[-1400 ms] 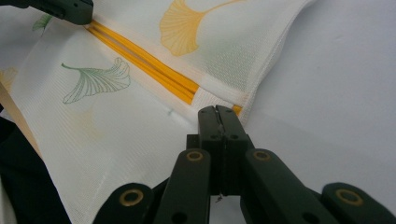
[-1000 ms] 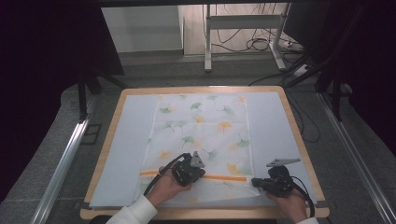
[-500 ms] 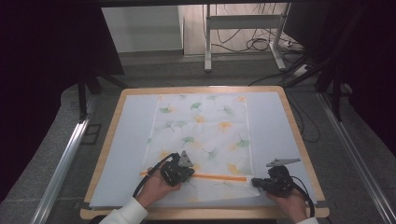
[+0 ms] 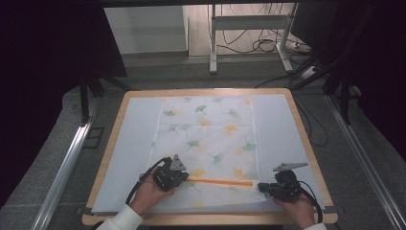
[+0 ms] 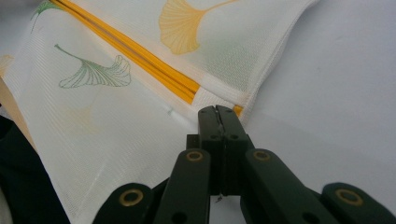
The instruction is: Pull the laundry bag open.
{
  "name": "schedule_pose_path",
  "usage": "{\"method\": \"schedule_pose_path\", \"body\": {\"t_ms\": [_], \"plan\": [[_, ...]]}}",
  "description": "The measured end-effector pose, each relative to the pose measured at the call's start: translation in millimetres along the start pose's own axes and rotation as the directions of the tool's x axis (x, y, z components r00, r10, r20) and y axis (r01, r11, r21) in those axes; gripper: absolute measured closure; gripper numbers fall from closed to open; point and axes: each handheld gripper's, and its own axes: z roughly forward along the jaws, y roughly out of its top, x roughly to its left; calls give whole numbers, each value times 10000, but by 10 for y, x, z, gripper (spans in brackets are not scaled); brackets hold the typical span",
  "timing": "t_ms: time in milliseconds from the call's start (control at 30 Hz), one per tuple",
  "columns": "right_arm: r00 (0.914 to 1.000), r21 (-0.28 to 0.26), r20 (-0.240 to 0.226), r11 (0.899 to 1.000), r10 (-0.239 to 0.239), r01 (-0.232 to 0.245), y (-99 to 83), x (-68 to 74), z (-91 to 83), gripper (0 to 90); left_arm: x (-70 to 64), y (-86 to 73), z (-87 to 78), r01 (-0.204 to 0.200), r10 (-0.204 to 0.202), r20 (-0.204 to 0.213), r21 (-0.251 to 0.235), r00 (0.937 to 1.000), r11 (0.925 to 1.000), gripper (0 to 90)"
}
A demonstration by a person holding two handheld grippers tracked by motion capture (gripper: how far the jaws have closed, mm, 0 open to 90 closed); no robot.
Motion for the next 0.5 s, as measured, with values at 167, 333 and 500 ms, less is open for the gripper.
{"method": "schedule_pose_path", "body": {"t_ms": [167,333,500], "plan": [[10000,-1,28,10000,-23,23,2,3,1,895,59,-83,-60,191,-191,-74,26,9998,9998,900],[10000,17,29,10000,-51,51,5,4,2,895,87,-155,-103,347,-347,-191,-3,9992,9994,900],[10000,9,38,10000,-74,74,5,3,4,894,124,-223,-153,473,-472,-320,25,9984,9989,900]]}}
